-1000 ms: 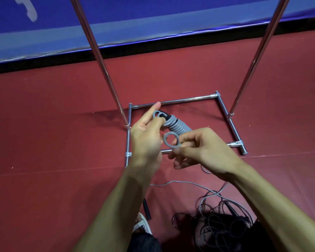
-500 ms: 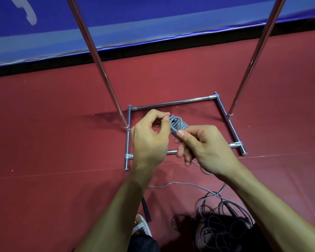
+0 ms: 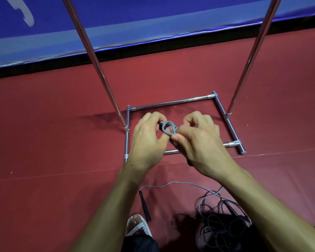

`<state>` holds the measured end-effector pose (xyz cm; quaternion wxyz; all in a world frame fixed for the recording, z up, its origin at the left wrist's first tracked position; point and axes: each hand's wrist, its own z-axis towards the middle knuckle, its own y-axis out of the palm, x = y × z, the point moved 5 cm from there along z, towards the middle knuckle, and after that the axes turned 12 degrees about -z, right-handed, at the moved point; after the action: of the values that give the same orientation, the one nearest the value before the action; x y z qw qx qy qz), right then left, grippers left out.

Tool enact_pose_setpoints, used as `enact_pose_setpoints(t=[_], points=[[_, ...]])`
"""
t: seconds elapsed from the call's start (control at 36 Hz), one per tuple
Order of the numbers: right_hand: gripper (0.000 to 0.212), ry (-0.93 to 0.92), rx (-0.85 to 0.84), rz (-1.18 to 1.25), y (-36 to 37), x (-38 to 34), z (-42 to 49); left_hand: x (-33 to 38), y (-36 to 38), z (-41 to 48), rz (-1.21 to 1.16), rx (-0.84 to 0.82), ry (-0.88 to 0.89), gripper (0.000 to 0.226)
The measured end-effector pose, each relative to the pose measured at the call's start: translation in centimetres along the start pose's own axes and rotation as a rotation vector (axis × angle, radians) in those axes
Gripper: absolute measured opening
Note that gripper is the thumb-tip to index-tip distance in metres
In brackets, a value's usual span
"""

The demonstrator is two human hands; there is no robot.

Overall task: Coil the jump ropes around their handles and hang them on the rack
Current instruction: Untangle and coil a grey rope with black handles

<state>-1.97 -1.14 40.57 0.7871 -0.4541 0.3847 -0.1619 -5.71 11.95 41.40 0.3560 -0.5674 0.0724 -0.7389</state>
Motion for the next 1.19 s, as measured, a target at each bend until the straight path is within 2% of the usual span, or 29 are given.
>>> enact_pose_setpoints(t=[0.11, 0.28, 0.33, 0.39, 0.44, 0.56, 0.64, 0.83, 1.08, 1.19], points=[[0.024, -0.02, -0.114, 0.221, 0.5, 0.0, 0.1, -0.2, 0.3, -0.1, -0.016, -0.092, -0.063, 0.022], [0.024, -0.033, -0.118, 0.191, 0.8, 0.3, 0.0, -0.5, 0.1, -0.1, -0.107, -0.218, -0.067, 0.013], [0.024, -0.05, -0.116, 0.169, 0.8, 0.4, -0.1, -0.8, 0.0, -0.2, -0.247, -0.264, -0.162, 0.003], [0.025, -0.074, -0.121, 0.147, 0.8, 0.5, -0.1, -0.9, -0.1, -0.3, -0.453, -0.294, -0.284, 0.014], [0.024, -0.1, -0.135, 0.136, 0.9, 0.6, -0.1, -1.0, -0.1, -0.4, -0.539, -0.307, -0.337, 0.021], [0.03, -0.107, -0.132, 0.107, 0.8, 0.7, -0.2, -0.8, -0.4, -0.4, -0.466, -0.307, -0.27, 0.012], [0.02, -0.116, -0.128, 0.129, 0.5, 0.5, -0.1, -0.8, -0.6, -0.2, -0.462, -0.3, -0.239, 0.006], [0.019, -0.113, -0.155, 0.149, 0.7, 0.8, -0.2, -0.7, -0.6, -0.1, -0.448, -0.352, -0.186, 0.013], [0.025, -0.068, -0.114, 0.16, 0.2, 0.8, 0.1, -1.0, -0.9, 0.1, -0.239, -0.196, -0.116, 0.017], [0.029, -0.076, -0.102, 0.125, 0.2, 1.0, 0.0, -0.7, -0.6, -0.1, -0.143, -0.204, -0.114, 0.017]])
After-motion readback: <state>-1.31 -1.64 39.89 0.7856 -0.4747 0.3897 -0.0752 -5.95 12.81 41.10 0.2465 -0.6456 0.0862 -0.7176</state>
